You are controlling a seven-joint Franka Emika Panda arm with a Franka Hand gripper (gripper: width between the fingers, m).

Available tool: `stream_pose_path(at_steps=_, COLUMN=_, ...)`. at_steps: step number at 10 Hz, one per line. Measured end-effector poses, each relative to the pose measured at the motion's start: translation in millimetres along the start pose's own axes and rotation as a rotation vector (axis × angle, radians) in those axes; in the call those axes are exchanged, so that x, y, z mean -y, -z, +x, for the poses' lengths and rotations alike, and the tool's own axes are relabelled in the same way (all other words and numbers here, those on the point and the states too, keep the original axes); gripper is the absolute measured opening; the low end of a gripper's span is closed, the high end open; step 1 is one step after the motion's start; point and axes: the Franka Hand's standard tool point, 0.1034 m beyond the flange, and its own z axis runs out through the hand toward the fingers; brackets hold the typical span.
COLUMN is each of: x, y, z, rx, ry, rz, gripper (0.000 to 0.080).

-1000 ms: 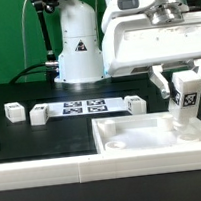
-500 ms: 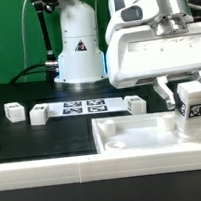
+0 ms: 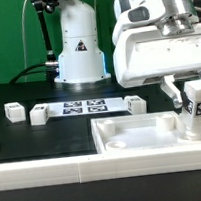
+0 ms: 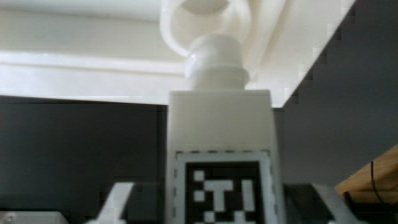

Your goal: Assemble one leg

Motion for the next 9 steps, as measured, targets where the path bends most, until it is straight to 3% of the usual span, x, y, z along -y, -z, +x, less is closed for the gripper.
stream_pose_path(at_steps=2, x=3.3, y=5.4, z=-8.9, rx=0.014, ry=0.006, rz=0.002, gripper=0.0290)
stream_pose_path(at_steps=6, x=3.1, y=6.8, z=-11.6, rx=0.003, ry=0.008, rz=-0.001, gripper=0.0290)
stream_pose_path(at_steps=9, x=-3.7, y=4.4, z=-12.9, rx=0.007, ry=0.000, rz=-0.008, gripper=0.0290)
